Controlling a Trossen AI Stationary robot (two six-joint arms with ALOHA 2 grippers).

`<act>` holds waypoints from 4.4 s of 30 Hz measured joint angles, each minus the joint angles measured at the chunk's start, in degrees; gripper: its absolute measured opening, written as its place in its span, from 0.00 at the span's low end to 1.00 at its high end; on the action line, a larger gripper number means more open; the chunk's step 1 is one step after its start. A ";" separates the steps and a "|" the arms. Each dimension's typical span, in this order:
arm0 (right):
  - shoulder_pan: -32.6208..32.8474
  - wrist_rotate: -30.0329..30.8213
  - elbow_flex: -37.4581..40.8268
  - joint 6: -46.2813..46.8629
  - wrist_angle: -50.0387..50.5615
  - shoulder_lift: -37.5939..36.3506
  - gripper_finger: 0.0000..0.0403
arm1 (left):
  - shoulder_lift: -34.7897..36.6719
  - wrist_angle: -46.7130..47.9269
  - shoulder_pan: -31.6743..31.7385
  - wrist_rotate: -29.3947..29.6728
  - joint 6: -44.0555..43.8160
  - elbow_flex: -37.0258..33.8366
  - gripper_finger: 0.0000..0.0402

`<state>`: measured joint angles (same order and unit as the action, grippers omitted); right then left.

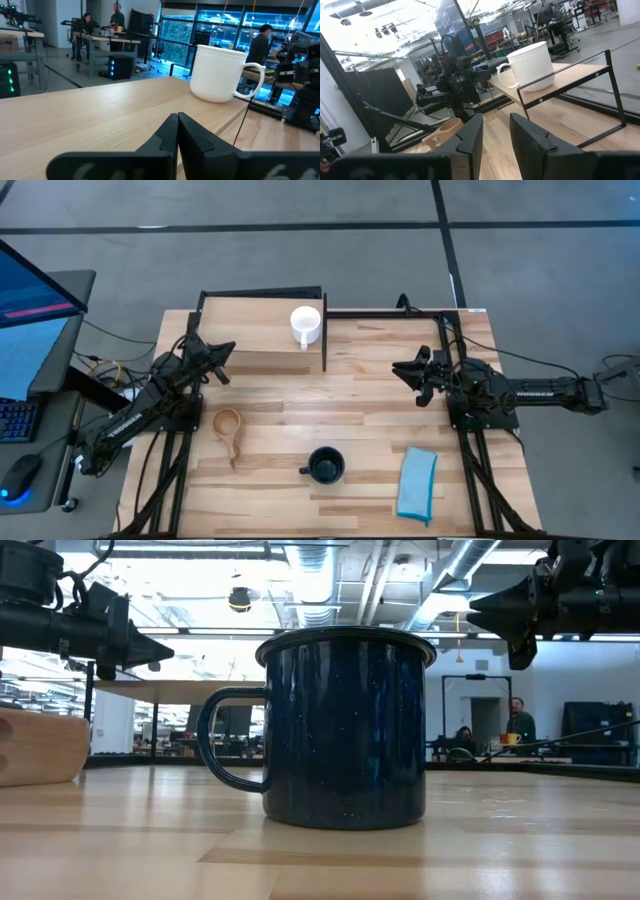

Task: Stack small to large cups/mugs on shelf
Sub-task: Put the dark blue mug on the shelf

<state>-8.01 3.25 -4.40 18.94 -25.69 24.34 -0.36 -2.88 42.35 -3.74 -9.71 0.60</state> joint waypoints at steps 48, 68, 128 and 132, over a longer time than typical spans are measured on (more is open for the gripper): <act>0.01 -0.01 -0.02 0.00 3.43 0.01 0.29 | -0.02 -0.33 -0.02 -27.03 -7.34 11.75 0.21; 0.01 0.01 -0.02 -0.02 3.39 0.01 0.29 | -0.02 3.43 -0.02 -31.07 -7.59 16.98 0.21; 0.00 3.91 0.00 -2.40 4.66 0.01 0.29 | -51.80 6.02 -44.46 -9.03 -6.04 46.27 0.21; 0.00 3.91 0.00 -2.40 4.66 0.01 0.29 | -53.57 6.14 -44.72 -10.32 -3.02 46.31 0.22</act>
<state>-8.01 7.16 -4.40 16.53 -21.04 24.36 -53.93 3.25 -2.38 -14.06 -12.73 46.92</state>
